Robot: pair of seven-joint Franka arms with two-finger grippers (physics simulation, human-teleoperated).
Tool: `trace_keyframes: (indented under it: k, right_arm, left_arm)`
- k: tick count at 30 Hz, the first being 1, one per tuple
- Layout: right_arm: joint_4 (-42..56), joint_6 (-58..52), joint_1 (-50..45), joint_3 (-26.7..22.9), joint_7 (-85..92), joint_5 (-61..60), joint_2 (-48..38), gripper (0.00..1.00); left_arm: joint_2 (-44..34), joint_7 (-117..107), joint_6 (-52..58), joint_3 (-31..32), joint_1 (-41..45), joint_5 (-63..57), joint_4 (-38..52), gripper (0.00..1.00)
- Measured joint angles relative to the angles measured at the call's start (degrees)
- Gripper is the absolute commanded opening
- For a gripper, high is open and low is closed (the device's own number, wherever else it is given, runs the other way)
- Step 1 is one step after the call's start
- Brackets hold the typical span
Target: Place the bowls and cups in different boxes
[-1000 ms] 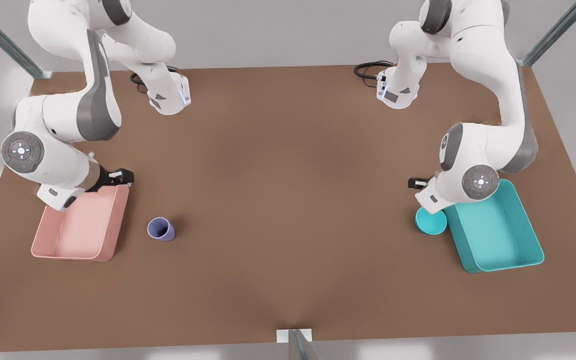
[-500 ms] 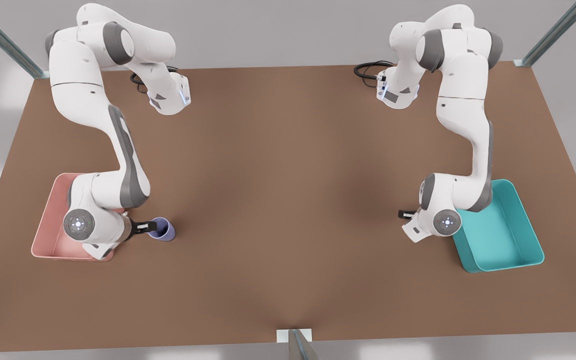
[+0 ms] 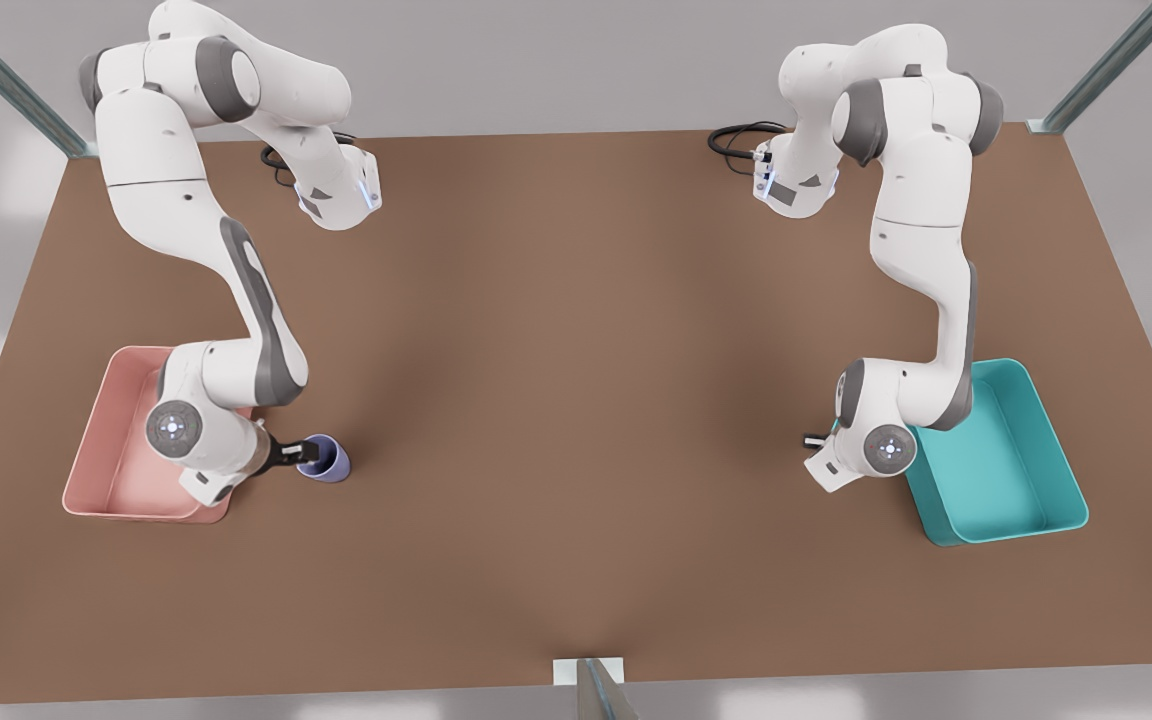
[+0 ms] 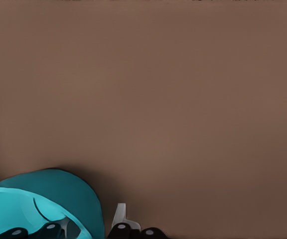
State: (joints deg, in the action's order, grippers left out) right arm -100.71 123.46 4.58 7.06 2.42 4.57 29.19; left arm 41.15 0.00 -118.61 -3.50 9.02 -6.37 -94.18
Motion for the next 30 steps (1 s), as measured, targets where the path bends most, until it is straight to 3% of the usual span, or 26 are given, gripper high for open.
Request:
trace_keyframes:
  k: [1, 6, 11, 12, 13, 14, 16, 20, 25, 30]
  right_arm:
    - [-0.8, 0.3, 0.1, 0.0, 0.1, 0.0, -0.1, 1.0]
    - [-2.0, 1.3, 0.0, 0.1, 0.3, 0.0, 0.4, 1.0]
    - [-2.0, 2.3, -0.3, 0.1, 0.4, 0.0, 2.6, 1.0]
    - [-2.0, 2.5, -0.4, 0.2, 0.4, 0.0, 3.0, 0.91]
    - [-2.0, 2.6, -0.3, 0.2, 0.5, 0.0, 3.2, 0.67]
    - [-1.9, 2.8, -0.4, 0.2, 0.6, -0.1, 3.3, 0.57]
    - [-1.8, 3.0, -0.4, 0.2, 0.8, -0.3, 3.6, 0.54]
    - [-1.0, 3.1, -0.6, 0.4, 1.0, -0.4, 4.2, 0.21]
    - [1.4, 2.5, -0.7, 0.9, 1.2, -0.3, 3.0, 0.21]
    - [12.9, -4.8, 4.9, 1.3, 5.3, -4.0, -0.1, 0.21]
  left_arm:
    - [-0.3, -0.1, 0.1, 0.0, 0.0, -0.2, 0.1, 0.21]
    - [-5.7, -1.9, 2.2, 0.0, 1.8, 0.4, 0.2, 0.21]
    - [-16.0, -5.5, 6.5, -2.7, -0.9, 1.8, 2.3, 0.21]
    - [-16.7, -6.2, 7.5, -2.9, -3.1, 1.9, 3.0, 0.21]
    - [-16.5, -6.8, 8.4, -3.0, -5.1, 2.1, 3.9, 0.21]
    - [-14.8, -7.3, 9.1, -3.1, -6.9, 2.1, 5.6, 0.21]
    - [-10.4, -8.4, 9.8, -3.2, -9.9, 2.2, 7.6, 0.21]
    - [-5.2, -10.0, 8.4, -3.2, -13.4, 2.1, 7.9, 0.21]
    - [-0.8, -11.2, 5.1, -3.3, -16.7, 2.3, 7.8, 0.21]
    - [2.8, -12.2, 0.9, -3.3, -18.3, 2.5, 7.8, 0.21]
